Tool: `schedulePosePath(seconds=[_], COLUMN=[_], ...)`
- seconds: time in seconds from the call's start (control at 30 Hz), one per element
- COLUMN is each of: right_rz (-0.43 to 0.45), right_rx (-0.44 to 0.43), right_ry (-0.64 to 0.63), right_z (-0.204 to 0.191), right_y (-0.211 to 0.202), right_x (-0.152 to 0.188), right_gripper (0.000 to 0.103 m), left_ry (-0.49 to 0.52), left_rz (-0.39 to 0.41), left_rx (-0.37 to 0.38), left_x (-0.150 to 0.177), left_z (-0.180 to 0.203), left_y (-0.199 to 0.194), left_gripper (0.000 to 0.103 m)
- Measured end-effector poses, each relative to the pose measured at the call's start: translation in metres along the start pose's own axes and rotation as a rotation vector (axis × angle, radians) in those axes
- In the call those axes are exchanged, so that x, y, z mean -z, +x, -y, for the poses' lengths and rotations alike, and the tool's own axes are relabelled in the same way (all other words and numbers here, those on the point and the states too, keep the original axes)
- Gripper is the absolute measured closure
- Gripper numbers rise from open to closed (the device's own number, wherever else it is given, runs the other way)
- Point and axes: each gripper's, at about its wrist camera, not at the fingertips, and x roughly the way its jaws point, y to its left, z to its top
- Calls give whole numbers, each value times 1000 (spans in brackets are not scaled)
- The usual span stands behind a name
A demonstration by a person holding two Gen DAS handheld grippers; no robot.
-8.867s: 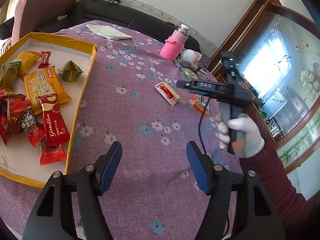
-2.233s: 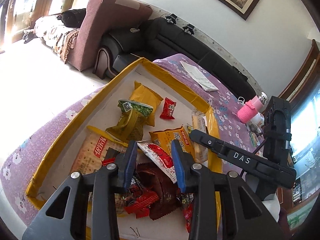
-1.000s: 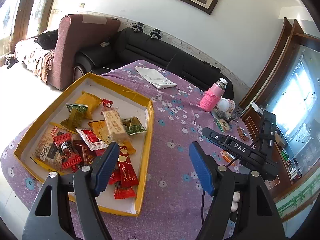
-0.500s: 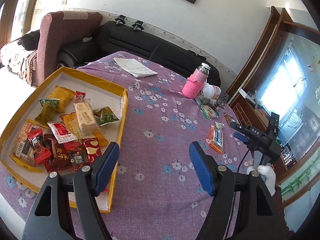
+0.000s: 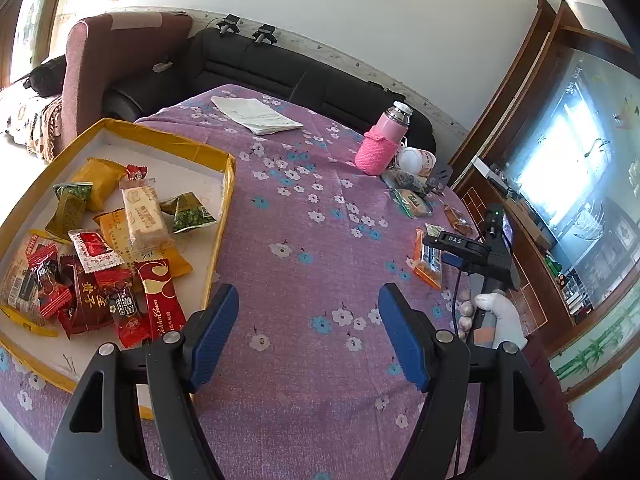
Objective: Organize snacks
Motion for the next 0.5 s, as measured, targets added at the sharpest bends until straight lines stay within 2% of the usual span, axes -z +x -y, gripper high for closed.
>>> schedulePosePath(seconds=[0.03, 0.07, 0.13, 0.2, 0.3, 0.37, 0.4, 0.43, 0.5], right_rz=[-5, -13, -24, -63, -136, -195, -204, -177, -53], right_rx=[8, 7, -21, -74, -190, -321, -372, -387, -347], right_ry=[2, -2, -26, -58, -114, -162, -179, -180, -116], right_z=[-2, -4, -13, -27, -56, -71, -73, -69, -42], right_y=[4, 7, 7, 6, 1, -4, -9, -18, -38], right_x=[1, 2, 9, 19, 41, 52, 53, 49, 27], right_gripper=[37, 42, 59, 61, 61, 58, 61, 63, 57], left_ry=[-1, -2, -5, -11, -15, -7, -2, 2, 5], left_rz=[-1, -3, -6, -12, -27, -36, -40, -41, -40], left_rx=[0, 1, 2, 4, 17, 21, 24, 25, 27], left_x=[0, 0, 1, 1, 2, 4, 5, 5, 5], left_z=[0, -1, -2, -2, -2, 1, 1, 2, 2], left_y=[0, 1, 2, 5, 10, 13, 13, 13, 13], left_gripper=[31, 31, 31, 31, 31, 31, 31, 31, 31])
